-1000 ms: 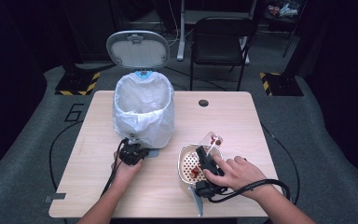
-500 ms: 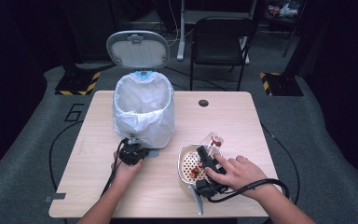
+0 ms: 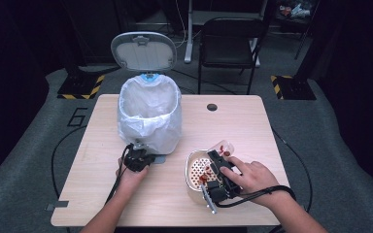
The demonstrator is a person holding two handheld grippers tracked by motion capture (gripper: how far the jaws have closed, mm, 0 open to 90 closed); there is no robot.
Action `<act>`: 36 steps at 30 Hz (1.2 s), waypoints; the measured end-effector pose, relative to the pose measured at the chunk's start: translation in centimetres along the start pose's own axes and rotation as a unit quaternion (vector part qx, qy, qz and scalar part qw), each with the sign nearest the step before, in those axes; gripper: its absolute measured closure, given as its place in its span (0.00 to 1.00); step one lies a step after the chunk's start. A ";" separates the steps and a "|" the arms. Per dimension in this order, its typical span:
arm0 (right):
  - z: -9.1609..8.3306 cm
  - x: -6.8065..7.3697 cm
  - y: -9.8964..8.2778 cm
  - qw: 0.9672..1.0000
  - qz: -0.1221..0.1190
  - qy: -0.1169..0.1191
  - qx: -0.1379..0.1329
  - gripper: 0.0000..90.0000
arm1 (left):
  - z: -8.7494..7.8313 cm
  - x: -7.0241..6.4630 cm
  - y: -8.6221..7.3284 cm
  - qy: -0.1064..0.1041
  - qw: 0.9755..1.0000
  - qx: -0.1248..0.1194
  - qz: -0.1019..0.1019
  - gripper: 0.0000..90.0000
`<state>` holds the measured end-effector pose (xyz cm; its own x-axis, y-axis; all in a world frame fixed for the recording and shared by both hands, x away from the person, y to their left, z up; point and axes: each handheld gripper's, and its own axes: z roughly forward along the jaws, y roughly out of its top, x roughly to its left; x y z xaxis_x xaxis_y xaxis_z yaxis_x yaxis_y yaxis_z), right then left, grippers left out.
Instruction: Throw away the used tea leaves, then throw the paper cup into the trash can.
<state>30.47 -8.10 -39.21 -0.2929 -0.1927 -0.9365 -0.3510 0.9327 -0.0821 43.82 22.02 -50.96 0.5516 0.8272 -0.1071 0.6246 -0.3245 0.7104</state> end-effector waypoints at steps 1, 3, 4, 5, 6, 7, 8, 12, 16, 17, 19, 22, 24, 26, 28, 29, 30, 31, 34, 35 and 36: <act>0.0 -0.3 -0.1 1.000 0.007 0.004 -0.004 0.51 | 0.0 0.0 0.0 0.000 1.000 0.000 -0.001 1.00; 0.0 -0.4 -0.1 1.000 0.016 0.008 -0.005 0.51 | 0.0 0.0 0.0 0.000 1.000 0.000 -0.001 1.00; 0.0 -0.7 -0.4 0.998 0.053 0.012 -0.011 0.51 | 0.0 0.0 0.0 0.000 1.000 0.000 -0.001 1.00; 0.0 -0.8 -0.5 0.998 0.058 0.014 -0.014 0.51 | 0.0 0.0 0.0 0.000 1.000 0.000 -0.001 1.00; 0.0 -0.9 -0.6 0.997 0.071 0.019 -0.017 0.51 | 0.0 0.0 0.0 0.000 1.000 0.001 0.000 1.00; 0.0 -0.9 -0.6 0.997 0.071 0.019 -0.017 0.51 | 0.0 0.0 0.0 0.000 1.000 0.001 0.000 1.00; 0.0 -1.1 -0.7 0.996 0.087 0.023 -0.020 0.51 | 0.0 0.0 0.0 -0.001 1.000 -0.001 0.000 1.00; 0.0 -1.5 -1.0 0.991 0.125 0.035 -0.034 0.51 | 0.0 0.0 0.0 0.000 1.000 -0.001 0.001 1.00; -0.1 -2.2 -1.5 0.983 0.173 0.045 -0.047 0.51 | 0.0 0.0 0.0 0.000 1.000 -0.001 0.001 1.00; -0.2 -2.4 -1.7 0.981 0.183 0.048 -0.051 0.51 | 0.0 0.0 0.0 0.000 1.000 -0.001 0.001 1.00; -0.2 -2.6 -1.9 0.976 0.204 0.053 -0.056 0.51 | 0.2 -0.1 0.0 -0.009 1.000 -0.017 -0.009 1.00; -0.3 -2.9 -2.1 0.971 0.224 0.061 -0.064 0.51 | 0.0 0.0 0.0 0.000 1.000 -0.001 0.000 1.00; -0.3 -3.0 -2.3 0.966 0.239 0.070 -0.069 0.51 | 0.0 0.0 0.0 0.000 1.000 -0.001 0.000 1.00; -0.3 -3.1 -2.4 0.965 0.242 0.073 -0.072 0.51 | 0.0 0.0 0.0 0.000 1.000 -0.001 0.001 1.00; -0.2 -3.3 -2.7 0.954 0.275 0.084 -0.081 0.51 | 0.4 -0.4 0.0 -0.013 0.999 -0.031 -0.027 1.00; -0.2 -3.4 -2.8 0.951 0.286 0.086 -0.084 0.51 | 0.4 -0.4 0.0 -0.013 0.999 -0.031 -0.027 1.00; -0.2 -3.6 -3.0 0.948 0.293 0.087 -0.091 0.51 | 0.4 -0.4 0.0 -0.012 0.999 -0.031 -0.028 1.00; -0.2 -3.6 -3.0 0.948 0.293 0.087 -0.091 0.51 | 0.4 -0.4 0.0 -0.012 0.999 -0.031 -0.028 1.00; -0.1 -4.0 -3.6 0.932 0.331 0.098 -0.108 0.51 | 0.4 -0.4 0.0 -0.012 0.999 -0.032 -0.030 1.00; -0.1 -4.1 -3.7 0.930 0.337 0.100 -0.110 0.51 | 0.4 -0.4 0.0 -0.012 0.999 -0.032 -0.030 1.00; -0.1 -4.2 -3.9 0.924 0.348 0.106 -0.114 0.51 | 0.4 -0.5 0.0 -0.011 0.999 -0.033 -0.034 1.00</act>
<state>33.03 -10.99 -34.93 -0.6783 0.3524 -0.6448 -0.1832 0.7687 0.6128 43.78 21.47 -51.24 0.5225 0.8353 -0.1710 0.6231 -0.2372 0.7453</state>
